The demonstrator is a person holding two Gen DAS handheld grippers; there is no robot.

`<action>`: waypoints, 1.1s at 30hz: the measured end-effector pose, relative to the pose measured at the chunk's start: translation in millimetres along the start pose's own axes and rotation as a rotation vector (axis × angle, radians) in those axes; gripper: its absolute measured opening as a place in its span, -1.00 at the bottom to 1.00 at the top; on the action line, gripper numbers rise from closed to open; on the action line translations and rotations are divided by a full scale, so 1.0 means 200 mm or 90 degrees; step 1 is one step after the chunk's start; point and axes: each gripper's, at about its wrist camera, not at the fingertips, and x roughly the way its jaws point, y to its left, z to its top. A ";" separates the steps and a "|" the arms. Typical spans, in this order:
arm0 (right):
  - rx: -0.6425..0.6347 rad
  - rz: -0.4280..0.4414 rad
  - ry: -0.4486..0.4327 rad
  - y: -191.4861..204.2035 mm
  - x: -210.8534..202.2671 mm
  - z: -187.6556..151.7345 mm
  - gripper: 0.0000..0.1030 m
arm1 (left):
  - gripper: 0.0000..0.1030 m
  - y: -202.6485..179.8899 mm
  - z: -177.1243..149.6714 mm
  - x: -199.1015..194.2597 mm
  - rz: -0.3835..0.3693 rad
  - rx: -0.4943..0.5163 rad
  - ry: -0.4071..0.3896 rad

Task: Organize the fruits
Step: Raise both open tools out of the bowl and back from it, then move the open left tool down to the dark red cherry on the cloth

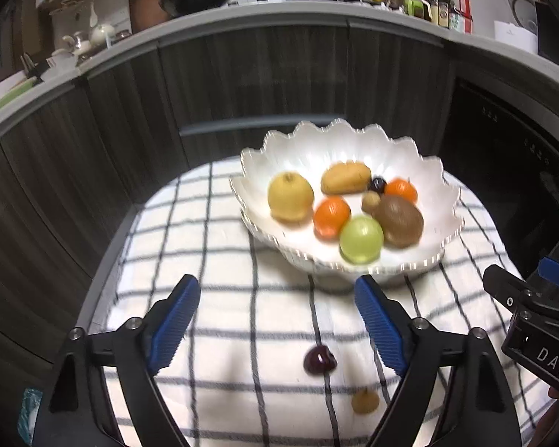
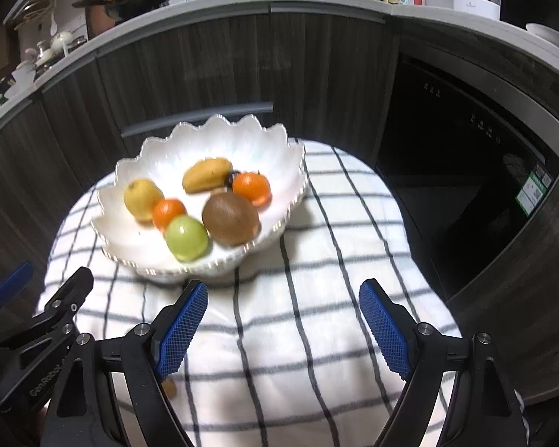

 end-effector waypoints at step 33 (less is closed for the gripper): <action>-0.006 -0.006 0.070 -0.03 0.17 -0.18 0.64 | -0.21 -0.12 -0.29 0.27 -0.046 0.021 0.096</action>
